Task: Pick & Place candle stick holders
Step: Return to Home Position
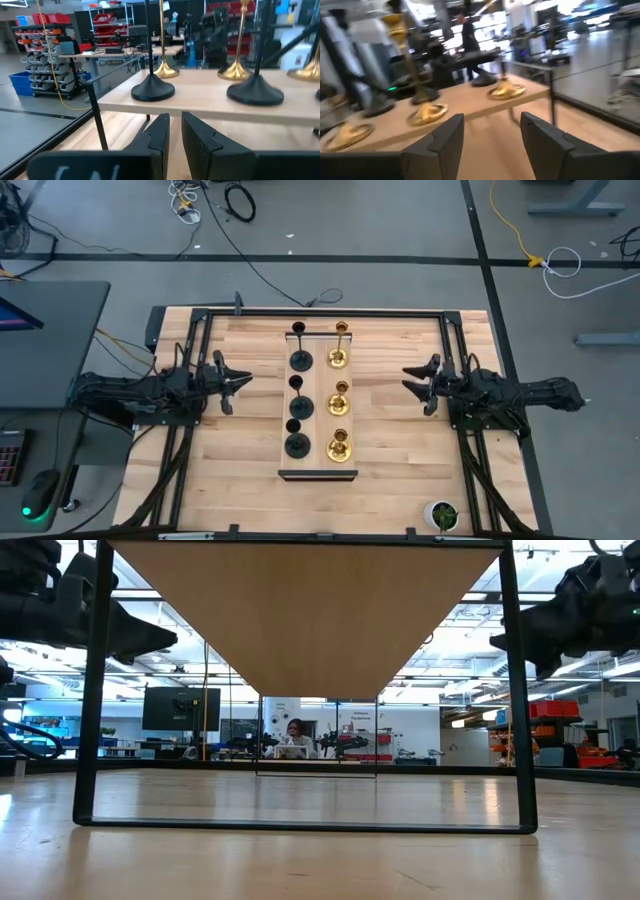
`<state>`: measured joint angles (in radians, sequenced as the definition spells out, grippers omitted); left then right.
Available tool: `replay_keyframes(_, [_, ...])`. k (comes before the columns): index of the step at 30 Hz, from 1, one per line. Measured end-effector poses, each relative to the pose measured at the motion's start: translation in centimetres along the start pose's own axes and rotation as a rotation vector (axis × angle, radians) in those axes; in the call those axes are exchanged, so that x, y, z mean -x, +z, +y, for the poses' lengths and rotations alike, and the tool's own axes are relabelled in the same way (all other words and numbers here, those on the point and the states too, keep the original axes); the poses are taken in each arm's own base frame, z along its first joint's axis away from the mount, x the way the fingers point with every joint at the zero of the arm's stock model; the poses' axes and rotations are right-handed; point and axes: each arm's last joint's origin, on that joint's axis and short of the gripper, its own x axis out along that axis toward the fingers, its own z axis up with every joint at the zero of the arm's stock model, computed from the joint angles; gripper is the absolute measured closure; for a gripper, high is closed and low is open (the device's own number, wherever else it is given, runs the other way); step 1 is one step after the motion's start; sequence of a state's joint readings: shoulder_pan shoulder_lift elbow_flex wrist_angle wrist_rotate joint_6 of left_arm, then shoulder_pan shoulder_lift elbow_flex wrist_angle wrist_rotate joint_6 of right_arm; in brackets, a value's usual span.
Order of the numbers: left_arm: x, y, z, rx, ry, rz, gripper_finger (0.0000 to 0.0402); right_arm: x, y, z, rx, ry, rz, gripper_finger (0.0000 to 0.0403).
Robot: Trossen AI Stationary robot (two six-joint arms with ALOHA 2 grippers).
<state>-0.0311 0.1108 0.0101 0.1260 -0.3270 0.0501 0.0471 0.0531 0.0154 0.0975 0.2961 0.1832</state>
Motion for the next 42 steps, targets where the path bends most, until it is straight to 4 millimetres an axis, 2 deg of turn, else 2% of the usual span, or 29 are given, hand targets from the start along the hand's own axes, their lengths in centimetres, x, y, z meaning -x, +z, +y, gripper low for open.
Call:
replay_keyframes(10, [0.0,-0.5,-0.3,-0.008,-0.099,0.045,0.0349,-0.2,-1.2,0.3,0.048,0.154,0.152,0.0207])
replay_keyframes(14, [0.0,-0.5,-0.3,-0.060,-0.098,0.047,0.0349,-0.2,-1.2,0.3,0.083,0.151,0.144,0.0207])
replay_keyframes(29, [0.0,-0.5,-0.3,-0.048,-0.099,0.047,0.0349,-0.3,-1.1,0.3,0.049,0.135,0.143,0.0207])
replay_keyframes(34, [0.1,-0.4,-0.2,-0.044,-0.096,0.036,0.0349,-0.2,-1.6,0.6,0.197,0.274,0.187,0.0207])
replay_keyframes(42, [0.6,0.7,0.4,-0.013,-0.050,-0.092,0.0349,-0.3,-1.3,0.3,0.193,0.174,0.157,0.0207])
